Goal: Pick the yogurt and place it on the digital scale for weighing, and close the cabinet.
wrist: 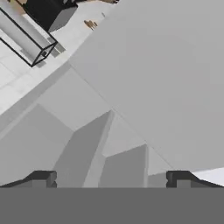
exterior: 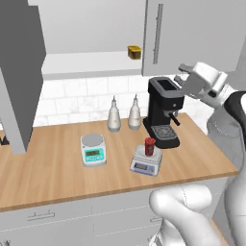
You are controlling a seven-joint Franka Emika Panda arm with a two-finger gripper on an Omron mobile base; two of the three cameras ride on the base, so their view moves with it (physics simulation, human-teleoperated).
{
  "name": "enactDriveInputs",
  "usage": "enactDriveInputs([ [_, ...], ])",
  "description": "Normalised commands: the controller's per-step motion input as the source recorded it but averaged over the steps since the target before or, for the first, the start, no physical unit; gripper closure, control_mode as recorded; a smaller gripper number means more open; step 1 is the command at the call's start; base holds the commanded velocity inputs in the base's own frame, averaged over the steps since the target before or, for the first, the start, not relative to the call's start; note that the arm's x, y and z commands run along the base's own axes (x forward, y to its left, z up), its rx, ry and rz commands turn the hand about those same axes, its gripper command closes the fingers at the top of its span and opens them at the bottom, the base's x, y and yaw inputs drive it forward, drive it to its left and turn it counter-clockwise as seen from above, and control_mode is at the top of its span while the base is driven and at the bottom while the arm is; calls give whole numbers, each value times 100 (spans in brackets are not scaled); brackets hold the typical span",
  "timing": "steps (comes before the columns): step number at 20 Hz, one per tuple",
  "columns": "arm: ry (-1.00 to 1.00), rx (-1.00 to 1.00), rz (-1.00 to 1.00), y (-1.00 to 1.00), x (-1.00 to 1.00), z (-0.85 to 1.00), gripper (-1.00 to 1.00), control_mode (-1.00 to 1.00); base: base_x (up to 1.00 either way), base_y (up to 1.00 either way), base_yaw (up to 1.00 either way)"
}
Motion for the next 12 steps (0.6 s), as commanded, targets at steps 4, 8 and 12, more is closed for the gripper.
enactDriveInputs([
  [4, 0, -14, -32, 100, 0, -33, -100, -100, 0, 0, 0],
  [8, 0, -15, -27, 100, -23, -31, -100, -100, 0, 0, 0],
  [12, 0, 0, -22, 99, -59, -36, -100, -100, 0, 0, 0],
])
